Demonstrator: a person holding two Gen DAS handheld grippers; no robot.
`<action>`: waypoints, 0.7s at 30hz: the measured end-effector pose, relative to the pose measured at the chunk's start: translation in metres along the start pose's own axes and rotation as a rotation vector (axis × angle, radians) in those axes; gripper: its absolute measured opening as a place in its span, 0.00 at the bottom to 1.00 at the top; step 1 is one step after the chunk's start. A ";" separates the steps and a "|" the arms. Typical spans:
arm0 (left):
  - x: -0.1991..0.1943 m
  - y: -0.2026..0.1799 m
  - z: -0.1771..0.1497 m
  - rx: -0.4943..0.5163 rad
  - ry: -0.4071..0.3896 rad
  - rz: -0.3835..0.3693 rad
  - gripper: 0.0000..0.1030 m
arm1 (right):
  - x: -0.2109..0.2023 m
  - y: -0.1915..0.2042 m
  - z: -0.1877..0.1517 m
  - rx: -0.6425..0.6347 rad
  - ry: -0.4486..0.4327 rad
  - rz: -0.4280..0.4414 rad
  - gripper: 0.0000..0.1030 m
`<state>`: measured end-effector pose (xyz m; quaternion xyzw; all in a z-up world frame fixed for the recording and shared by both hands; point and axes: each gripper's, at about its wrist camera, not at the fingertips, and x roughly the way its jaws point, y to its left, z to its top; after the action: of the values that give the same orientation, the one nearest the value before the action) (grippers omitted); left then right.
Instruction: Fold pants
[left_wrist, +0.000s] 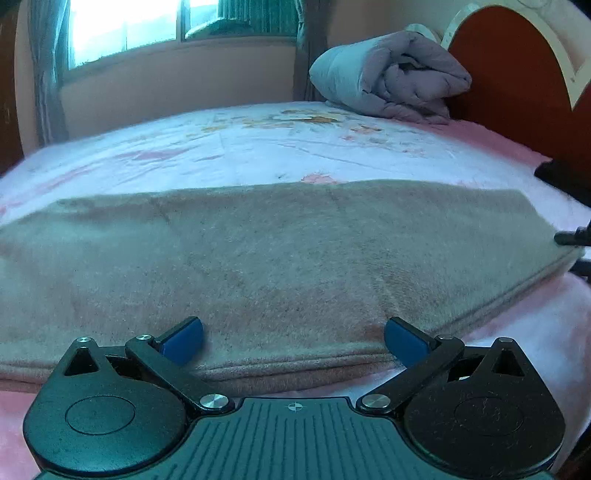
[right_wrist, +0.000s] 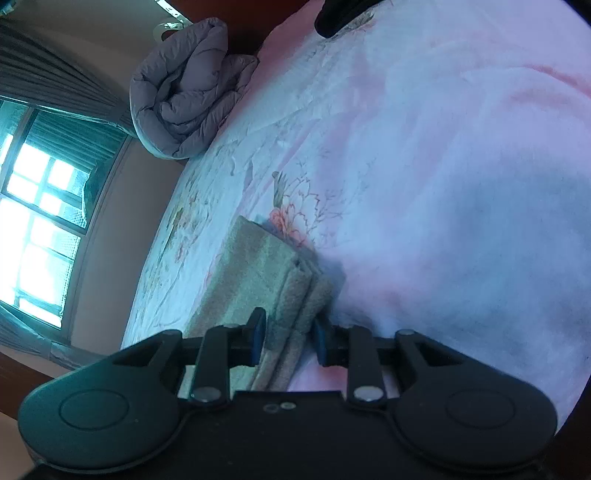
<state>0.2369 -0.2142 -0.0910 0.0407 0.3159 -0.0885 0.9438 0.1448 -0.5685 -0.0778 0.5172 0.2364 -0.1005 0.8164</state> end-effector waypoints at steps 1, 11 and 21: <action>-0.002 0.002 0.001 -0.016 0.004 -0.001 1.00 | 0.001 0.001 0.000 -0.005 0.000 -0.006 0.18; -0.003 -0.002 -0.009 -0.029 -0.013 0.021 1.00 | 0.009 0.030 -0.001 -0.113 0.020 -0.084 0.06; -0.030 0.037 0.003 -0.064 -0.050 -0.046 0.99 | -0.020 0.229 -0.070 -0.575 0.077 0.193 0.06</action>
<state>0.2220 -0.1738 -0.0695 0.0008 0.2959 -0.1010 0.9499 0.2018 -0.4057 0.0898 0.2883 0.2359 0.0684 0.9255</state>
